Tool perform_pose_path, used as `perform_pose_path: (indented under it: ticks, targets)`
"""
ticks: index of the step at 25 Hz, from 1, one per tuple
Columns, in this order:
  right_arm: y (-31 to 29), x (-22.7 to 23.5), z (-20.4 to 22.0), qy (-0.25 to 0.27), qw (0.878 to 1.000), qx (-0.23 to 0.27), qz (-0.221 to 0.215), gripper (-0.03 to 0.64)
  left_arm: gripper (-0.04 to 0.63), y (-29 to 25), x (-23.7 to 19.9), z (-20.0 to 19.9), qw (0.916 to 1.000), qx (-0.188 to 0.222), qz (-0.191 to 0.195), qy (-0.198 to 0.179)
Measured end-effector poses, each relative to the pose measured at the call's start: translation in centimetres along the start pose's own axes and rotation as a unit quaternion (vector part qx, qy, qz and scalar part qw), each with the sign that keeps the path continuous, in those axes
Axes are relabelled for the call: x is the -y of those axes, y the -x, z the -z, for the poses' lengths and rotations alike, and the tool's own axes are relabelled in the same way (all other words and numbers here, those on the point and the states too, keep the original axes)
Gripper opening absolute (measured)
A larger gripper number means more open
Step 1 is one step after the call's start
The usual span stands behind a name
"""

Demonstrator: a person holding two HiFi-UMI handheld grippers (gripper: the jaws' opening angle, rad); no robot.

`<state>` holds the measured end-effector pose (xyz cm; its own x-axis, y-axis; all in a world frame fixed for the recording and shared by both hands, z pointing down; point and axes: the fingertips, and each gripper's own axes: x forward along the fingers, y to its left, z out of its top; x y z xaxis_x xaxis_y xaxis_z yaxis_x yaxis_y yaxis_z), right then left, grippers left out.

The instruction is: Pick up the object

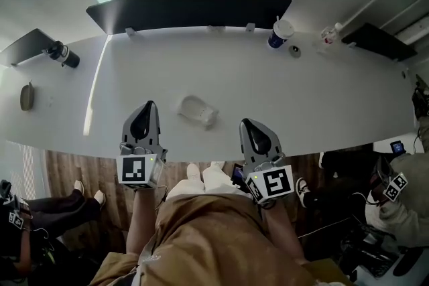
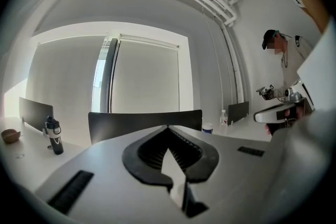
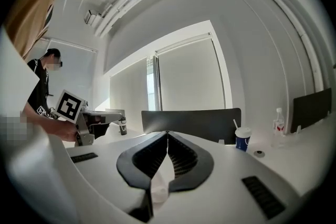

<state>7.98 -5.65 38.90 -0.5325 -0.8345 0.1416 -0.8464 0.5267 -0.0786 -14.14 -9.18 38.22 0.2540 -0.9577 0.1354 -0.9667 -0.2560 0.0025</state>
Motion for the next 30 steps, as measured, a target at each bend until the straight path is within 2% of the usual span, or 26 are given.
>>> perform_pose_path:
  ticks: [8, 17, 21, 25, 30]
  targets:
    - [-2.3, 2.3, 1.4, -0.027, 0.999, -0.026, -0.031, 0.008, 0.006, -2.5, 0.2, -0.3, 0.9995, -0.013, -0.014, -0.026]
    - [-6.8, 2.7, 4.8, -0.031, 0.996, -0.075, -0.048, 0.008, 0.006, -4.6, -1.3, 2.2, 0.999, -0.038, -0.004, -0.024]
    - [-8.3, 2.3, 5.6, -0.029, 0.994, -0.097, -0.049, 0.008, 0.006, -5.2, -1.0, 3.4, 0.9989, -0.045, 0.013, -0.008]
    - [-9.9, 2.1, 5.8, -0.039, 0.994, -0.093, -0.046, 0.008, 0.006, -5.6, -0.5, 5.6, 0.997, -0.071, 0.031, -0.007]
    - [-12.2, 1.7, 6.5, -0.038, 0.994, -0.092, -0.047, 0.008, 0.006, -6.5, -1.2, 8.2, 0.9946, -0.095, 0.039, 0.015]
